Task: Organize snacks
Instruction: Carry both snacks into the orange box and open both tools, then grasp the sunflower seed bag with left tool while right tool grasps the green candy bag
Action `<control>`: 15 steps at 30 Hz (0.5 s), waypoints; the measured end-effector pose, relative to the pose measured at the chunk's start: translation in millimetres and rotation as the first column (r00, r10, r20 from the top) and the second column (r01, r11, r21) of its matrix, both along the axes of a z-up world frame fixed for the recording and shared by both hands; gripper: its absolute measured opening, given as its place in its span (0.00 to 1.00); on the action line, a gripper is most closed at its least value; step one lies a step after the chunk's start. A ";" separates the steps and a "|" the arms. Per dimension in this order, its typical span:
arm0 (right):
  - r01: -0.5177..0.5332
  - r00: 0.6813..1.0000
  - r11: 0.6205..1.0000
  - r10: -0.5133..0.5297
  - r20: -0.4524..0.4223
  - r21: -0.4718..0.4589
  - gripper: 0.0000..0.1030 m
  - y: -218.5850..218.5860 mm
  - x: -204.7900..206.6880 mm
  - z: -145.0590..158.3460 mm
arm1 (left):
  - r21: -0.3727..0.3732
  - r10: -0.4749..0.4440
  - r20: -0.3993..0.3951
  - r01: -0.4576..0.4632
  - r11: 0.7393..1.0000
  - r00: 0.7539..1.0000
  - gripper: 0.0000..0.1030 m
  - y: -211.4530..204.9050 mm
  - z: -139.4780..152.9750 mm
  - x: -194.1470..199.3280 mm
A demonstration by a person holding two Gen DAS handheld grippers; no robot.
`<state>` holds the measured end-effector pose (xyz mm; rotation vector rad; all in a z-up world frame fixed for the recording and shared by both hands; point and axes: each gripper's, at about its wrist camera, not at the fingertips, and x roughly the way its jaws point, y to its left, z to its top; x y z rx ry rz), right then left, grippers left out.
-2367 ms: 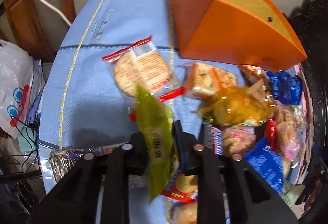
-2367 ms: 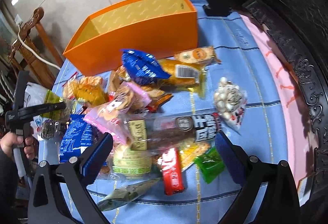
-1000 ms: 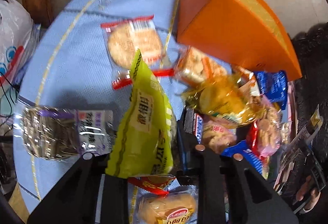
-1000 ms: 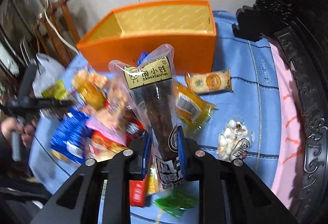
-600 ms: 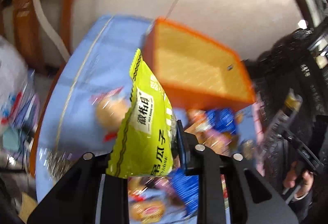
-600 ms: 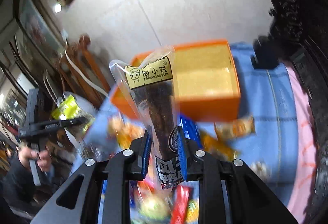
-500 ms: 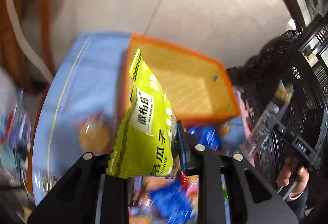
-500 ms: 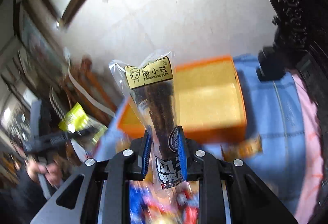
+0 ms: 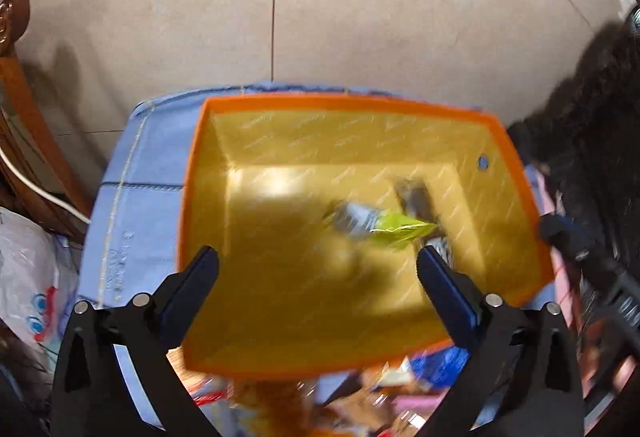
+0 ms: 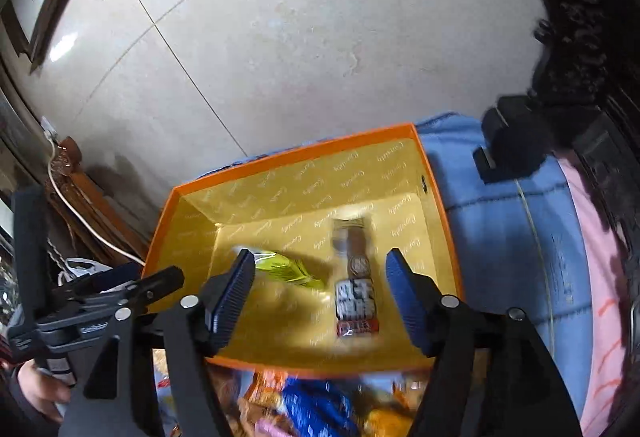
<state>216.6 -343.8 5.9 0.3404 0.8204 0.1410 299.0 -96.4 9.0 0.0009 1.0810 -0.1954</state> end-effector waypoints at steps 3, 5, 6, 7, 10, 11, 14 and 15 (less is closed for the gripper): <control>-0.006 1.000 1.000 0.006 0.013 0.011 0.79 -1.1 -36.8 3.7 | 0.039 0.004 0.030 -0.005 0.999 1.000 0.94 28.9 5.7 -36.2; -0.003 1.000 1.000 0.003 0.027 -0.024 0.90 2.8 -63.7 4.8 | 0.050 0.022 0.057 -0.024 0.998 0.998 0.95 51.3 8.8 -63.1; -0.007 0.999 0.999 0.009 0.036 -0.051 0.93 5.0 -82.8 4.2 | 0.066 0.037 0.061 -0.041 0.997 0.997 0.96 69.0 5.9 -80.1; -0.015 0.999 0.998 0.017 0.035 -0.068 0.94 6.1 -95.3 1.0 | 0.078 0.046 0.059 -0.051 0.996 0.997 0.96 81.5 3.1 -95.4; -0.018 1.000 0.994 0.015 -0.022 -0.105 0.94 10.1 -131.5 -14.7 | 0.164 0.093 0.055 -0.101 0.981 0.994 0.96 123.8 -12.6 -135.9; -0.019 0.999 0.995 0.015 -0.040 -0.102 0.94 11.2 -139.7 -19.1 | 0.199 0.104 0.069 -0.116 0.973 0.992 0.96 134.3 -16.8 -146.8; -0.017 0.994 0.994 0.006 -0.110 -0.104 0.94 16.1 -163.4 -33.7 | 0.295 0.127 0.051 -0.136 0.946 0.991 0.96 164.5 -40.1 -175.2; -0.012 0.993 0.996 0.001 -0.117 -0.091 0.94 17.9 -172.2 -35.8 | 0.298 0.146 0.020 -0.145 0.943 0.989 0.96 175.7 -48.8 -182.3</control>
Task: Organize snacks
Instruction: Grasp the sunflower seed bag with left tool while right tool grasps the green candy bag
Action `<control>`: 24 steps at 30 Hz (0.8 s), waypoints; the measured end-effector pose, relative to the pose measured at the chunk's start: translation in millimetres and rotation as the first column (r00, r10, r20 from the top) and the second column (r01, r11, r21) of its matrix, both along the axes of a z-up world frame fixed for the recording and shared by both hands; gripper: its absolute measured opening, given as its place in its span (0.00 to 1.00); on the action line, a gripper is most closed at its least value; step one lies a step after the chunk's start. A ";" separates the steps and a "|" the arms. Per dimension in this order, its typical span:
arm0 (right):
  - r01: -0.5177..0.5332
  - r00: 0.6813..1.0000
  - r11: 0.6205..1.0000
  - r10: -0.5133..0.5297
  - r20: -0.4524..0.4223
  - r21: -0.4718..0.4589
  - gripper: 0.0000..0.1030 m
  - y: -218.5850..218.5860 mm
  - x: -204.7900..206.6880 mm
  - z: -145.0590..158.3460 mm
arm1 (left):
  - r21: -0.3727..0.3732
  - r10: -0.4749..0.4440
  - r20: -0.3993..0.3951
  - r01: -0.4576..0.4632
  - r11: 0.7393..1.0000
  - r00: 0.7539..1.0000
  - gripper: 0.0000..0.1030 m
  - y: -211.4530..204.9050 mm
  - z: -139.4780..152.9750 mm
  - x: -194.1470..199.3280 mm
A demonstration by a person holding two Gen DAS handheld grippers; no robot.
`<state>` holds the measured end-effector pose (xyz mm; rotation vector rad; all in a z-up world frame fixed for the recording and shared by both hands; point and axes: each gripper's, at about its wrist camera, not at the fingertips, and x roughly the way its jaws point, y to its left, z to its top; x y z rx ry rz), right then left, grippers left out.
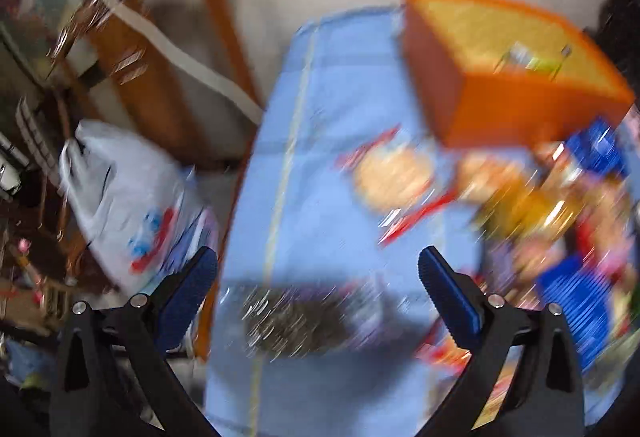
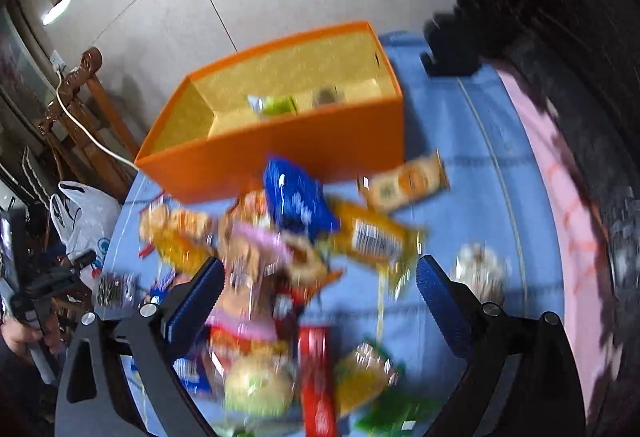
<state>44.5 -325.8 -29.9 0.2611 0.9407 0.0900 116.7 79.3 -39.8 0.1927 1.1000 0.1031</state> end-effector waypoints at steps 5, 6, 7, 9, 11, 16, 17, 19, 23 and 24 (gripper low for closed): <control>0.015 1.000 1.000 -0.015 0.005 0.021 0.94 11.5 -29.6 2.3 | -0.106 0.122 -0.081 -0.130 0.986 0.989 0.96 45.1 -21.1 -21.9; 0.016 1.000 1.000 -0.016 0.008 0.019 0.94 14.9 -35.7 4.2 | -0.115 0.126 -0.082 -0.135 0.984 0.989 0.96 45.3 -23.1 -24.9; 0.016 1.000 1.000 -0.016 0.009 0.021 0.94 17.0 -41.2 4.9 | -0.121 0.119 -0.081 -0.128 0.984 0.990 0.96 45.8 -25.1 -26.7; 0.022 1.000 0.999 -0.022 0.007 0.024 0.94 19.2 -51.0 4.8 | -0.106 0.088 -0.096 -0.098 0.989 0.992 0.96 43.7 -33.1 -29.0; 0.033 0.999 0.999 -0.033 0.004 0.026 0.94 19.6 -60.6 3.3 | -0.085 0.068 -0.116 -0.078 0.993 0.991 0.96 39.7 -39.4 -29.3; 0.078 0.997 0.996 -0.077 -0.017 0.037 0.94 14.3 -83.0 -4.3 | -0.122 0.091 -0.166 -0.112 0.986 0.982 0.96 48.6 -58.2 -23.5; 0.087 0.996 0.996 -0.086 -0.024 0.036 0.94 12.7 -87.4 -6.2 | -0.121 0.073 -0.154 -0.092 0.988 0.985 0.96 46.9 -59.2 -23.0; 0.101 0.994 0.994 -0.100 -0.033 0.034 0.94 9.7 -93.5 -7.8 | -0.092 -0.023 -0.130 0.011 0.996 0.991 0.96 37.7 -57.8 -21.3; 0.131 0.991 0.991 -0.130 -0.032 0.029 0.94 2.7 -105.9 -5.2 | 0.022 -0.280 -0.156 0.287 0.958 0.947 0.96 21.0 -60.3 -22.1; 0.143 0.989 0.989 -0.142 -0.033 0.028 0.94 0.4 -108.8 -4.5 | 0.045 -0.352 -0.160 0.363 0.931 0.922 0.96 20.5 -60.4 -25.1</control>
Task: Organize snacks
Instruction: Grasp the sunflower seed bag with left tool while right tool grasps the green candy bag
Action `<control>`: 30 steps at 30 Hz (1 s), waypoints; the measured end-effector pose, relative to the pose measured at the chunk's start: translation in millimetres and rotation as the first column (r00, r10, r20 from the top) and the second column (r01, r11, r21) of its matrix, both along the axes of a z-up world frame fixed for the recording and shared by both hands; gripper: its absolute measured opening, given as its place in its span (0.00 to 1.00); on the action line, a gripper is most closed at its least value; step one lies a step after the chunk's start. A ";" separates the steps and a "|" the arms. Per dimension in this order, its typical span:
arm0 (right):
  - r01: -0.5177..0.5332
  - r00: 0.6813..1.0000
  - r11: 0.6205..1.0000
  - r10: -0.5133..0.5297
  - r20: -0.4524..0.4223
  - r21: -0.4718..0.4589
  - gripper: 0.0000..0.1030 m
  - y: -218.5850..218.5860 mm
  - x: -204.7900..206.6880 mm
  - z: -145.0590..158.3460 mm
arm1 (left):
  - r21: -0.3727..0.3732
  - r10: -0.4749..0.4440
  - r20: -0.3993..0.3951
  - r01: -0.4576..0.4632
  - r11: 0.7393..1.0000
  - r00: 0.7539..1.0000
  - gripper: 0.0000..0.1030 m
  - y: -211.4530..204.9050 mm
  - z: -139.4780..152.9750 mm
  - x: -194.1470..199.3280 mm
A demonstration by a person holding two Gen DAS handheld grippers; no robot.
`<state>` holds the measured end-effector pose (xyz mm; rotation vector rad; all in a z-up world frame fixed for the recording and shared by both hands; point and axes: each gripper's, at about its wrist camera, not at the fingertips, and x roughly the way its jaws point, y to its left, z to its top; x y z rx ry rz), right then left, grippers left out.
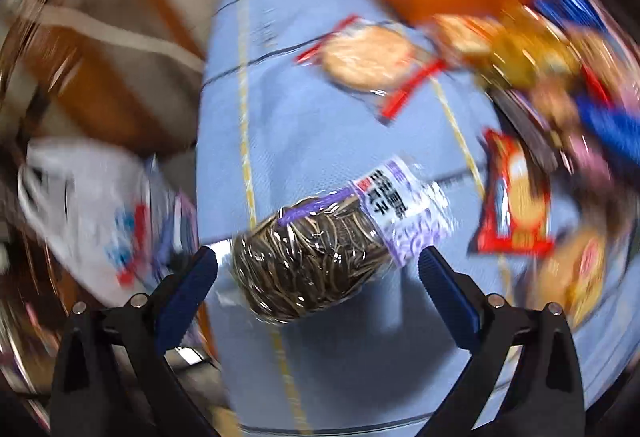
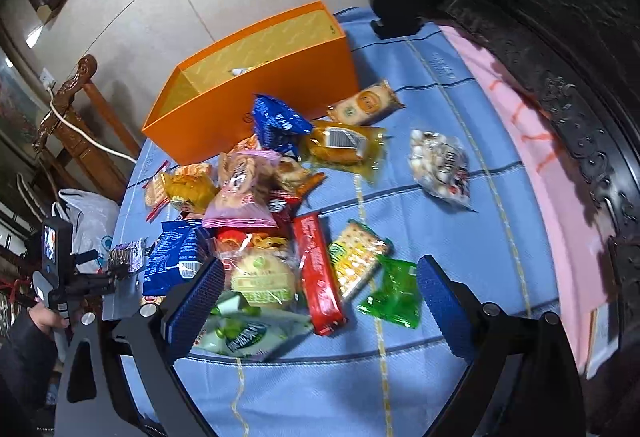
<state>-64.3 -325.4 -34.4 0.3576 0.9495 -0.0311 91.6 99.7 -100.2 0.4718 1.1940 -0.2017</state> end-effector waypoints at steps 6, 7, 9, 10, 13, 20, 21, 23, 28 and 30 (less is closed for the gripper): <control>0.038 0.999 0.999 -0.038 -0.032 -0.003 0.94 -3.3 -10.8 -4.3 | 0.063 -0.182 -0.020 0.183 0.981 0.983 0.96 -1.5 -15.4 0.5; 0.037 0.999 0.999 -0.037 -0.038 0.000 0.94 -2.6 -11.7 -5.0 | 0.062 -0.199 -0.024 0.200 0.978 0.980 0.96 -3.8 -20.2 2.7; 0.035 0.998 0.999 -0.035 -0.045 0.007 0.94 0.6 -12.7 -5.0 | 0.051 -0.214 -0.055 0.217 0.975 0.975 0.96 -5.7 -30.6 8.0; 0.034 0.998 0.999 -0.034 -0.044 0.000 0.94 2.2 -13.1 -4.6 | 0.017 -0.215 -0.025 0.216 0.976 0.976 0.96 -2.5 -28.5 13.2; 0.040 0.997 0.999 -0.040 -0.060 -0.007 0.94 2.9 -13.5 -7.7 | -0.023 -0.209 -0.021 0.209 0.978 0.978 0.94 -2.4 -28.6 28.1; 0.057 0.982 0.983 -0.087 -0.170 -0.173 0.89 -12.6 0.7 -48.3 | -0.156 -0.135 -0.089 0.120 0.980 0.987 0.66 3.7 -16.8 48.3; 0.036 0.977 0.970 -0.085 -0.196 -0.241 0.84 -11.5 7.0 -58.1 | -0.196 -0.119 -0.105 0.097 0.976 0.987 0.66 4.5 -11.8 46.4; 0.018 0.968 0.965 -0.083 -0.237 -0.262 0.71 -12.8 15.1 -71.9 | -0.244 -0.105 -0.091 0.080 0.966 0.990 0.66 0.5 1.7 36.9; 0.012 0.947 0.978 -0.079 -0.312 -0.210 0.53 -17.6 37.7 -105.4 | -0.360 -0.003 -0.115 -0.039 0.932 0.993 0.66 -4.9 17.1 17.8; -0.029 0.942 0.974 -0.048 -0.333 -0.223 0.41 -13.5 46.4 -114.0 | -0.382 0.032 -0.114 -0.073 0.921 0.993 0.66 -12.3 17.7 2.2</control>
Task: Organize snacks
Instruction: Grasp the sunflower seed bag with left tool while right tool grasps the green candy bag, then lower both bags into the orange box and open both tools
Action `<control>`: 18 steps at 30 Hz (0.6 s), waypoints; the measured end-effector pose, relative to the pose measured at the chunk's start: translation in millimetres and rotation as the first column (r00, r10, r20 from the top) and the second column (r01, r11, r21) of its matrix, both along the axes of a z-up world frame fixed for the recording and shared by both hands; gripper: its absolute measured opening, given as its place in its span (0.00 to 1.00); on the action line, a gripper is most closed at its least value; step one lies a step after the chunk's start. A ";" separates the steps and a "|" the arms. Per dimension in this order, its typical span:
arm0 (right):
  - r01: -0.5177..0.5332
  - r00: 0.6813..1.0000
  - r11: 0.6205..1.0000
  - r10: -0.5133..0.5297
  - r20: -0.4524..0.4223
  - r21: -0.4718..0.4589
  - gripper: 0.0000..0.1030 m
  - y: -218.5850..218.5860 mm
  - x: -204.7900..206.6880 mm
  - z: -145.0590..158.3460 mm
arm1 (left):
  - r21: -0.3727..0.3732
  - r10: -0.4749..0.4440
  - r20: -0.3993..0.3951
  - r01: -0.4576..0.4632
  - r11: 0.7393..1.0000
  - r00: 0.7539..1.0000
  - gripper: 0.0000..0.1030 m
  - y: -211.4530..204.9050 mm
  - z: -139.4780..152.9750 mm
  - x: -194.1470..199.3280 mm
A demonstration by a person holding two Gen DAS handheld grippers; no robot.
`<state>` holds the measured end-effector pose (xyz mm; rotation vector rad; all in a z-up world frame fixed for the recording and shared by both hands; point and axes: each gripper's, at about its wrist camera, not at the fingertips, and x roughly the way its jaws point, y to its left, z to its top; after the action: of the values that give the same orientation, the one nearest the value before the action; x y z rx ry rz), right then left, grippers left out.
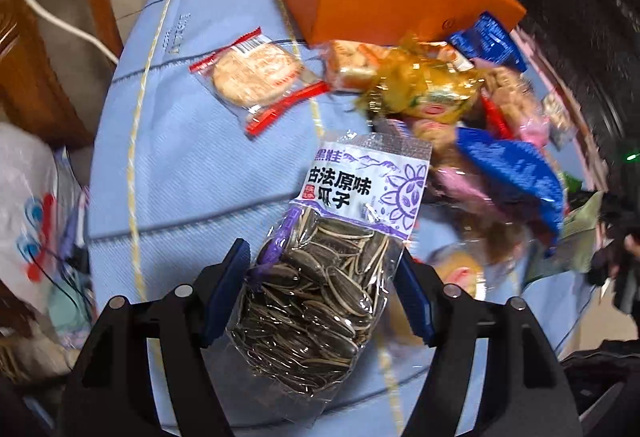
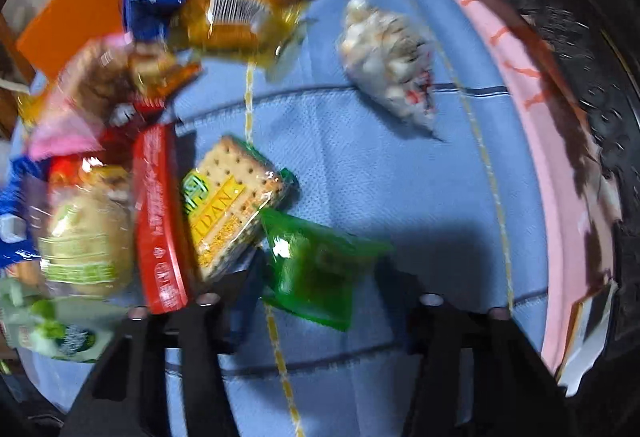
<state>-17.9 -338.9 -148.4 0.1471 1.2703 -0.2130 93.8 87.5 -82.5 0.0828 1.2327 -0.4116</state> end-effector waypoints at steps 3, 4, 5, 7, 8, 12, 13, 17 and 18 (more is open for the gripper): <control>-0.117 0.993 0.992 0.117 -0.016 -0.049 0.31 11.2 5.7 3.2 | -0.027 0.098 -0.024 -0.098 0.995 0.995 0.67 -6.2 -4.9 -15.3; -0.147 0.989 0.988 0.146 -0.014 -0.055 0.31 12.9 5.4 6.2 | -0.032 0.125 -0.029 -0.125 0.992 0.992 0.66 -5.4 -5.6 -17.2; -0.159 0.987 0.986 0.159 -0.004 -0.050 0.31 9.9 4.0 12.7 | -0.033 0.152 -0.029 -0.153 0.988 0.988 0.66 -6.8 -7.2 -23.4; -0.168 0.985 0.985 0.169 0.033 -0.025 0.30 1.8 2.7 29.8 | -0.036 0.180 -0.012 -0.181 0.983 0.984 0.66 -11.4 2.2 -29.6; -0.180 0.982 0.984 0.180 0.063 -0.007 0.30 -2.3 3.5 41.9 | -0.034 0.186 0.005 -0.186 0.982 0.983 0.66 -14.1 8.9 -28.6; -0.251 0.948 0.966 0.233 0.215 0.059 0.31 -14.7 19.1 96.0 | -0.058 0.213 0.076 -0.209 0.976 0.974 0.66 -26.8 50.0 -22.4; -0.256 0.942 0.964 0.231 0.244 0.074 0.31 -16.3 24.6 104.8 | -0.064 0.216 0.093 -0.211 0.975 0.972 0.66 -31.9 60.1 -18.2; -0.294 0.901 0.950 0.239 0.362 0.104 0.31 -18.7 65.9 145.1 | -0.098 0.228 0.166 -0.214 0.972 0.959 0.67 -58.9 103.8 13.1; -0.301 0.890 0.947 0.237 0.390 0.112 0.31 -21.8 82.3 155.7 | -0.103 0.230 0.177 -0.215 0.971 0.957 0.67 -65.6 111.0 22.6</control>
<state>64.4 -360.7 7.3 0.1466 0.9127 0.1611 116.4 21.8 28.5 -0.0868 1.0244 -0.2511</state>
